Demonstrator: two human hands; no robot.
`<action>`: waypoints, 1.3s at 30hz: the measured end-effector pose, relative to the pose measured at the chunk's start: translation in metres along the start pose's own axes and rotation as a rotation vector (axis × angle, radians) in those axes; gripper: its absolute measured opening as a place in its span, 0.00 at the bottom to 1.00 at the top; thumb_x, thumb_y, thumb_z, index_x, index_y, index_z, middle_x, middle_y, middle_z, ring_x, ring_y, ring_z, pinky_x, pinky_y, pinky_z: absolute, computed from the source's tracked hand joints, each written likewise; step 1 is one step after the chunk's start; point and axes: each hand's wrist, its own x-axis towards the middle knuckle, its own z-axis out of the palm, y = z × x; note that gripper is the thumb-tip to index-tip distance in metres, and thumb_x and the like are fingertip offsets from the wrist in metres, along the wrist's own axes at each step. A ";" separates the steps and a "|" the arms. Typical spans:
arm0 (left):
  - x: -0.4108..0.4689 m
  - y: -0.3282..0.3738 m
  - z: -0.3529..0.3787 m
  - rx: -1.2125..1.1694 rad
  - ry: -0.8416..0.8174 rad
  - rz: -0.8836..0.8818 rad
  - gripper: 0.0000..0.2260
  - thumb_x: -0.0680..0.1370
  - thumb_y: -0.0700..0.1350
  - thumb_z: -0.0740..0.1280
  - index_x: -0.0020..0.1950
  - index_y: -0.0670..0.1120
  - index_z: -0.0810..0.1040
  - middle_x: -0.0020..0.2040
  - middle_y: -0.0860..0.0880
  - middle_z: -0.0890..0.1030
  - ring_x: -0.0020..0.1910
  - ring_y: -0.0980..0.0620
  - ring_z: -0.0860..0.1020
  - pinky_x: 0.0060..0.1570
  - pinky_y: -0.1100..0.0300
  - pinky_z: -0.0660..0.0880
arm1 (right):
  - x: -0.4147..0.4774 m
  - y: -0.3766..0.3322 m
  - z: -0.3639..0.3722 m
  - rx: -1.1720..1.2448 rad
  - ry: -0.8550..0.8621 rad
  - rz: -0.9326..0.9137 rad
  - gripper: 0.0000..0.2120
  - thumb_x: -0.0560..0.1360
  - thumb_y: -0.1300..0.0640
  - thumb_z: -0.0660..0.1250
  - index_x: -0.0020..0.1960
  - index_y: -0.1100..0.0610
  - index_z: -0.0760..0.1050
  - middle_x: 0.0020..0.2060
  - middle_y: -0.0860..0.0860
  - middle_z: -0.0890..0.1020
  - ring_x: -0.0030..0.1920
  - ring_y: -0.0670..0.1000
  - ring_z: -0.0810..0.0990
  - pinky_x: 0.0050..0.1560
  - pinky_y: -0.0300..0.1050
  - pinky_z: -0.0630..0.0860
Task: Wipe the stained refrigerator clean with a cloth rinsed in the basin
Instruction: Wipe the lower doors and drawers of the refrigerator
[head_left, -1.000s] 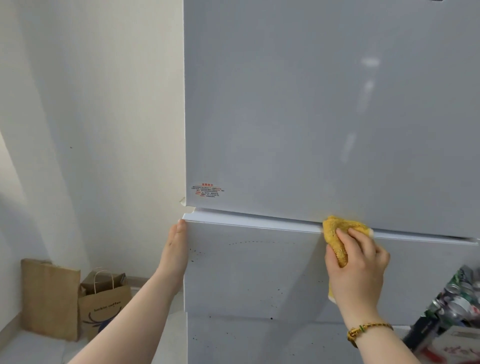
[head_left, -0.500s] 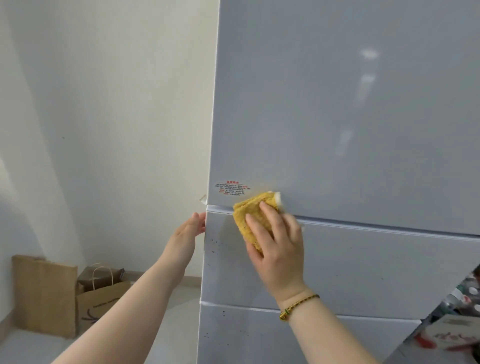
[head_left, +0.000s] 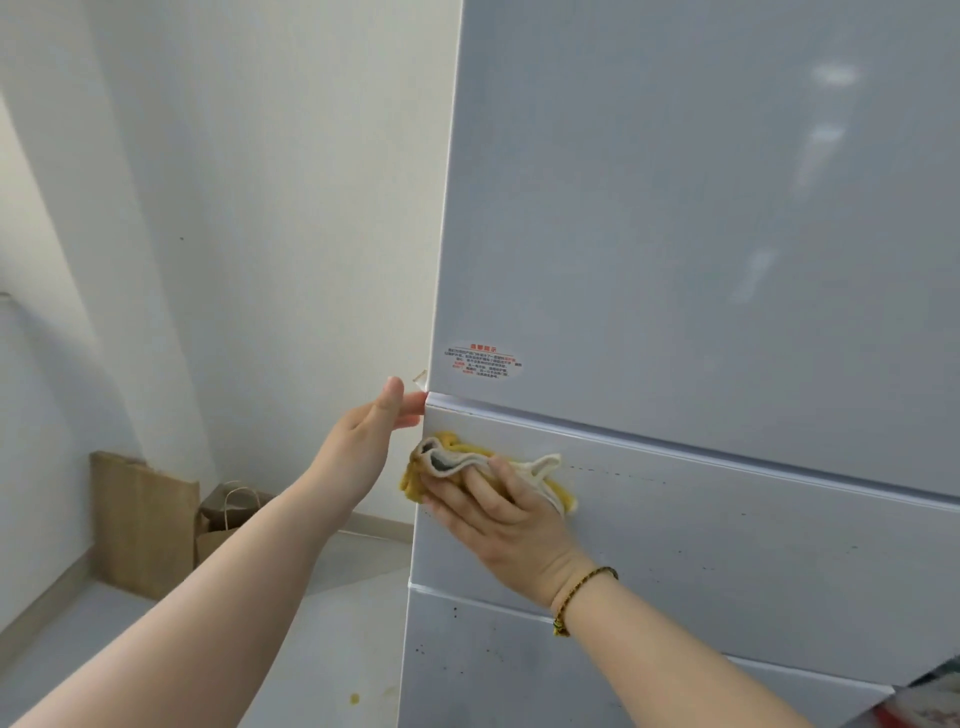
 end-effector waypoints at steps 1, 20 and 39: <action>-0.001 0.001 0.000 0.007 0.000 -0.001 0.19 0.80 0.52 0.44 0.49 0.55 0.75 0.51 0.53 0.77 0.48 0.63 0.74 0.56 0.61 0.60 | -0.001 0.006 -0.002 -0.018 0.004 0.003 0.19 0.80 0.63 0.44 0.67 0.50 0.62 0.66 0.46 0.62 0.67 0.56 0.53 0.73 0.55 0.44; -0.013 -0.001 0.011 -0.058 0.037 0.004 0.16 0.81 0.51 0.46 0.47 0.59 0.73 0.55 0.55 0.75 0.57 0.58 0.71 0.57 0.63 0.58 | -0.016 -0.016 0.000 0.120 -0.068 0.007 0.28 0.78 0.65 0.35 0.66 0.52 0.67 0.71 0.53 0.59 0.74 0.60 0.41 0.73 0.54 0.41; -0.039 -0.006 0.013 0.068 0.039 -0.085 0.12 0.80 0.48 0.55 0.62 0.54 0.71 0.57 0.59 0.70 0.60 0.63 0.65 0.55 0.69 0.58 | -0.021 -0.027 -0.002 0.127 -0.081 -0.007 0.24 0.75 0.62 0.45 0.66 0.53 0.68 0.71 0.51 0.64 0.74 0.61 0.45 0.73 0.56 0.39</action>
